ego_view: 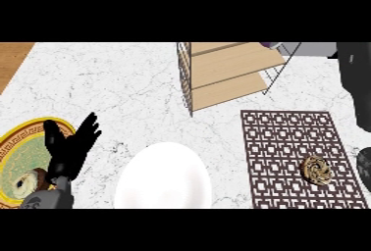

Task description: Pick the can from the placemat and place it in the tiered shelf

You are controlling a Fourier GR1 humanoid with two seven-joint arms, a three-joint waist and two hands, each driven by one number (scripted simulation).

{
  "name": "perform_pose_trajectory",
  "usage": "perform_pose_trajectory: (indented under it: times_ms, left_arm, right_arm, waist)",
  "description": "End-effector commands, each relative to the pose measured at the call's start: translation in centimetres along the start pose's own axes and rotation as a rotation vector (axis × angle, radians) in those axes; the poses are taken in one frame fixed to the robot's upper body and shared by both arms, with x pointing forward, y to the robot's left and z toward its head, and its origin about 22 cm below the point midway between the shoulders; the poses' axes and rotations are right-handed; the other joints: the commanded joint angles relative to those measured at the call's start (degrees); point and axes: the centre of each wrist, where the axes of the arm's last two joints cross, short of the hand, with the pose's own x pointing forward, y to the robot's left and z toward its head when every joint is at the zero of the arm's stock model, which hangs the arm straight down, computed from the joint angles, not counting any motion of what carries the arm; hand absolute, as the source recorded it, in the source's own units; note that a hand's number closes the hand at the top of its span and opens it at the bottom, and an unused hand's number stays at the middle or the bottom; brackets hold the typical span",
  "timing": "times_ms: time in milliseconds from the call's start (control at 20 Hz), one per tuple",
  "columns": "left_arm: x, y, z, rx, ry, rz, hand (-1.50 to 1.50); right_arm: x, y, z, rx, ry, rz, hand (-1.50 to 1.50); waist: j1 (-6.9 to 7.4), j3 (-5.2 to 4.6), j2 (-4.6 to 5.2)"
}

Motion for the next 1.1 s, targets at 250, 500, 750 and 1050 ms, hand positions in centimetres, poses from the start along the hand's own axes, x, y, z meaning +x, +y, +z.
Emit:
perform_pose_trajectory:
  times_ms: [250, 500, 750, 1050]
  left_arm:
    - [-2.0, -0.9, 1.5, -0.006, 0.035, 0.009, 0.00]
    - [0.2, 1.4, -0.1, 0.013, 0.019, -0.001, 0.00]
    - [0.2, 0.5, -0.5, -0.009, 0.010, 0.000, 0.00]
    - [-0.7, 1.1, 0.1, 0.004, 0.014, -0.018, 0.00]
  right_arm:
    - [-2.0, -5.9, 0.4, -0.301, 0.042, -0.034, -1.50]
    - [-0.8, -13.6, 1.7, -0.440, 0.077, -0.156, -1.50]
    - [-4.5, -17.9, 3.2, -0.441, 0.096, -0.215, -1.50]
    - [-6.1, -24.6, 6.7, -0.386, 0.078, -0.215, -1.50]
  waist:
    - [0.24, -0.11, 0.08]
    - [-0.22, -0.11, 0.29]
    - [0.20, -0.09, 0.49]
    - [0.13, -0.06, 0.46]
